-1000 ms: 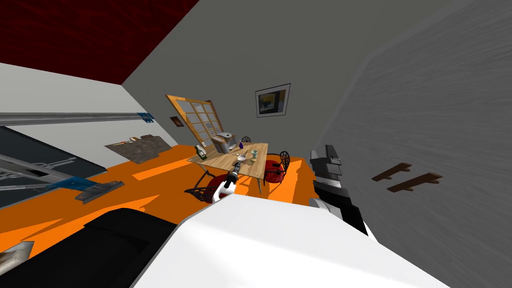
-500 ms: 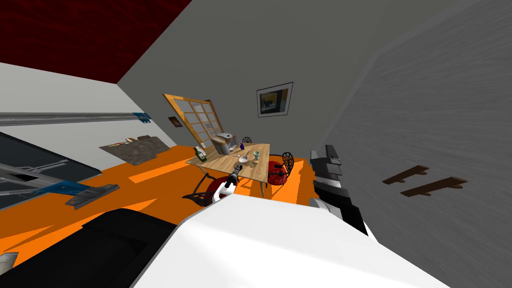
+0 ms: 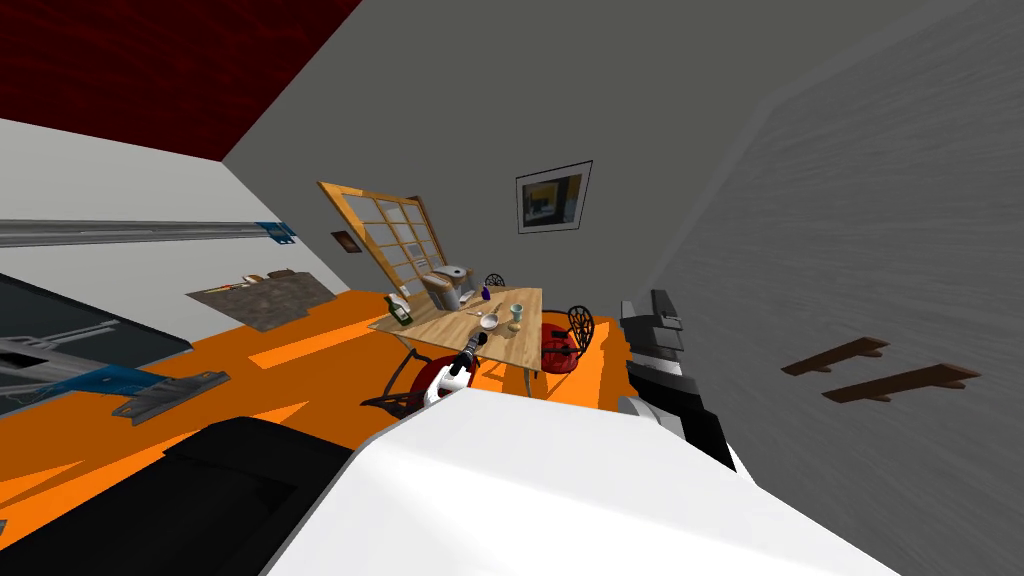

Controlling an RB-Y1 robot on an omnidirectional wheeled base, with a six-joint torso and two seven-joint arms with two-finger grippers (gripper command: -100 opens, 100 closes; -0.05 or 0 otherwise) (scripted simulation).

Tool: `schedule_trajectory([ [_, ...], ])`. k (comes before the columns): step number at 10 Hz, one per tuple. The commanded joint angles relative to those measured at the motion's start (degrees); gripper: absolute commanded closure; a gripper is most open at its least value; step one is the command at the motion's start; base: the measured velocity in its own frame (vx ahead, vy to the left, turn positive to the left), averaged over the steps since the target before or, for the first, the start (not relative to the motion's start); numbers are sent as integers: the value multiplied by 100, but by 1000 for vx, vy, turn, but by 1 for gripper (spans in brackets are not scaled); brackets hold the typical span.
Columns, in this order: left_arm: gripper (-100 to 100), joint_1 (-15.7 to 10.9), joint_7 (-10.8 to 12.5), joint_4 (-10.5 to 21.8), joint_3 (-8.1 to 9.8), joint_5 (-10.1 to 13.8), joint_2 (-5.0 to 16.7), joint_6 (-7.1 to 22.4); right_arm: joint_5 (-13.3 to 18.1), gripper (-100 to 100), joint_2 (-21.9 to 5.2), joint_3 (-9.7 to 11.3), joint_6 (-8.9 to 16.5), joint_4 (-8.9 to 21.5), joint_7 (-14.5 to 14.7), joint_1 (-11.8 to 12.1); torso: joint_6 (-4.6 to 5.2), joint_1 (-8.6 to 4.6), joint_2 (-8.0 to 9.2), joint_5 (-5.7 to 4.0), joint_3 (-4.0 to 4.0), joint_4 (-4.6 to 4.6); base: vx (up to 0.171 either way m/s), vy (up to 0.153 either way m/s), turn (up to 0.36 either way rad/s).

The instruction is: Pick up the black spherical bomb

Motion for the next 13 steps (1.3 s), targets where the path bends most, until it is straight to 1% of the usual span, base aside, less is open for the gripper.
schedule_trajectory([
  [1,-100,-144,-20,184,102,-46,-60,-36,0,0,0,0,0,0,0,0,0,0,0,0,0,0,-4,13,-80],
  [2,-100,-191,-27,245,136,-62,-80,-48,0,0,0,0,0,0,0,-1,2,-3,6,-1,3,2,-8,18,-74],
  [5,-100,-478,-68,612,340,-154,-200,-121,0,0,0,0,0,0,0,-1,1,-2,11,-1,6,3,-12,19,-63],
  [6,-100,-435,-60,558,302,-140,-181,-111,0,0,0,0,0,0,0,0,1,-2,10,-1,6,3,-5,9,-14],
  [7,100,-448,-63,575,310,-143,-185,-118,0,0,0,0,0,0,0,0,-1,-5,10,-1,6,2,0,0,0],
  [11,100,-444,-65,577,308,-144,-183,-113,0,0,0,0,0,0,0,0,-1,-10,10,-3,7,5,1,0,-3],
  [12,0,-443,-65,578,308,-145,-184,-112,0,0,0,0,0,0,0,0,-1,-10,11,-3,8,5,0,0,0],
  [13,100,-287,-41,367,204,-92,-120,-72,0,0,0,0,0,0,0,0,-1,-11,12,-4,9,6,14,-15,80],
])
